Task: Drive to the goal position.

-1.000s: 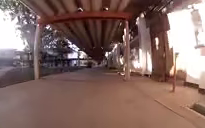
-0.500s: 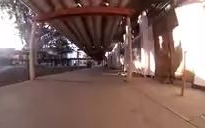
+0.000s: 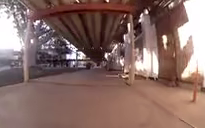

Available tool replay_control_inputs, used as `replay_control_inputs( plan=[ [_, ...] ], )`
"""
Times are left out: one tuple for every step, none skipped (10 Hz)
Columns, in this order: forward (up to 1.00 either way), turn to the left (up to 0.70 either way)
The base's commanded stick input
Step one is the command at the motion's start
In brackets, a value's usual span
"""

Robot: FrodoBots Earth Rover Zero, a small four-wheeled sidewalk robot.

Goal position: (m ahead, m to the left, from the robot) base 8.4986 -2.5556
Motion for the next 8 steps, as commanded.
replay_control_inputs(
  plan=[
    [0.7,0.0],
    [0.7,0.0],
    [0.7,0.0],
    [0.7,0.0],
    [0.7,0.0],
    [0.7,0.0],
    [0.7,0.0],
    [0.7,0.0]
  ],
)
